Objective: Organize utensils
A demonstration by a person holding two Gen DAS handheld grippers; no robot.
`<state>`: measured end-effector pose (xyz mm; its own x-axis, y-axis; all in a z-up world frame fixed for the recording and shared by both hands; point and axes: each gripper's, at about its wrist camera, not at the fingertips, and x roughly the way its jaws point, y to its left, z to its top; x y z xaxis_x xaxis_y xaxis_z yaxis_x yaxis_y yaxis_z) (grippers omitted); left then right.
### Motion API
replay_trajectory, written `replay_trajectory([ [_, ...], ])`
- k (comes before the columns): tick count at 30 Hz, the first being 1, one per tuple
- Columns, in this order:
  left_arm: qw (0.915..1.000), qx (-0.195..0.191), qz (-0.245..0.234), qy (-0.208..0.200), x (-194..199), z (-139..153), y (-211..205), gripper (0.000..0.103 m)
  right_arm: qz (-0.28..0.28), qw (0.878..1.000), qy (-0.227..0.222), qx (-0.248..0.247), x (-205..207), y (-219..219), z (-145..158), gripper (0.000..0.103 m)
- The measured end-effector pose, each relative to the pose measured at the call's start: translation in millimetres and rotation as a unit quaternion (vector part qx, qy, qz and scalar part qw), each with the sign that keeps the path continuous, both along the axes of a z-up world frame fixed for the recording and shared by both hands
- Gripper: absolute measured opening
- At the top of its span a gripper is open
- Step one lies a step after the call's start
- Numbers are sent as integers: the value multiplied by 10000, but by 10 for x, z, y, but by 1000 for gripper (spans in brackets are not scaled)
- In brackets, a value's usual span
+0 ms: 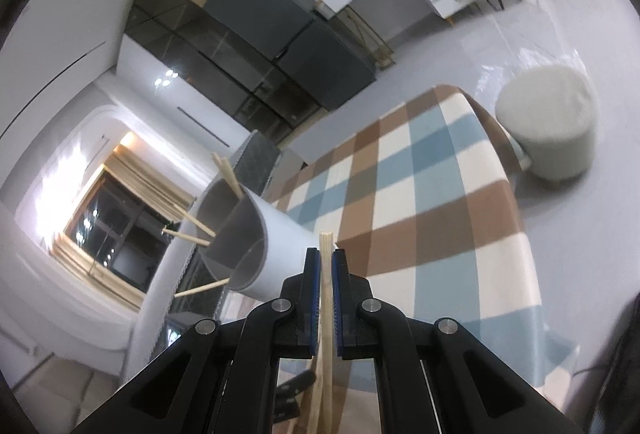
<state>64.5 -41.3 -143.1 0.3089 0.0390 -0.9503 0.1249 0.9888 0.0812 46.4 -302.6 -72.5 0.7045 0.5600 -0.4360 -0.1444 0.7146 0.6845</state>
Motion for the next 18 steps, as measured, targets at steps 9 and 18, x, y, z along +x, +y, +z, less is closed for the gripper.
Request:
replay_trajectory([
  [9, 9982, 220, -550, 43, 194, -18, -146, 50, -87, 9995, -101, 285, -22, -118, 69, 5],
  [18, 9948, 328, -952, 147, 383, -82, -376, 2, -135, 9997, -171, 129, -38, -139, 120, 5],
])
